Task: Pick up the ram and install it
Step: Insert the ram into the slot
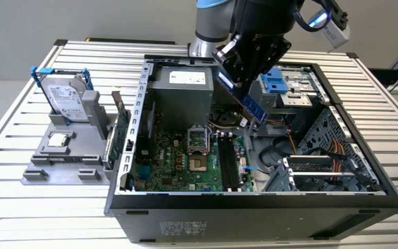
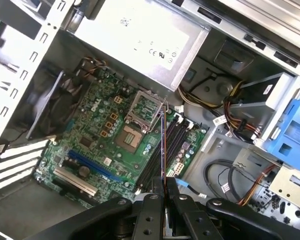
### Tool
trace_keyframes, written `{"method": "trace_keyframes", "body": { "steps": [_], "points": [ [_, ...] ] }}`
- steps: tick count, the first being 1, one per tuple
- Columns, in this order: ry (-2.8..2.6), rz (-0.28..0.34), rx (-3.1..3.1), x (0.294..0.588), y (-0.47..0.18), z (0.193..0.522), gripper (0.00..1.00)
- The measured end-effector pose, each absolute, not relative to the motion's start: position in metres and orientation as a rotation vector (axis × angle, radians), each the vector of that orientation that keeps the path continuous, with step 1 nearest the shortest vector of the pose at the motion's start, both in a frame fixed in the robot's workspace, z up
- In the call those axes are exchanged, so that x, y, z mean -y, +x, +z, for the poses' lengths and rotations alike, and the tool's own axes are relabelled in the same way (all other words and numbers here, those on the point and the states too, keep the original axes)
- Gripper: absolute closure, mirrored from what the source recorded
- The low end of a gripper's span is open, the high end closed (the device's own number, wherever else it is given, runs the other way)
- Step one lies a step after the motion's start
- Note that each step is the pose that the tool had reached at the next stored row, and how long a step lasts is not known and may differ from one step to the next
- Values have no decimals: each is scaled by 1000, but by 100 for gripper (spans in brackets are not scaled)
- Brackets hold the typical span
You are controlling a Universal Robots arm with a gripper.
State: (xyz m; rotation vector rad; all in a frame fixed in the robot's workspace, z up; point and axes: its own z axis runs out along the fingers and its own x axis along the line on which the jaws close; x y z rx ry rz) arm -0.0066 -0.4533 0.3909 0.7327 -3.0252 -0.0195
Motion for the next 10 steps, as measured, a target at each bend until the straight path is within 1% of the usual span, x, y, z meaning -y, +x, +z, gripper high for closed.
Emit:
{"method": "trace_keyframes", "body": {
  "steps": [10],
  "points": [
    [572, -22, 3060, 453, -7, 391, 100]
  ]
}}
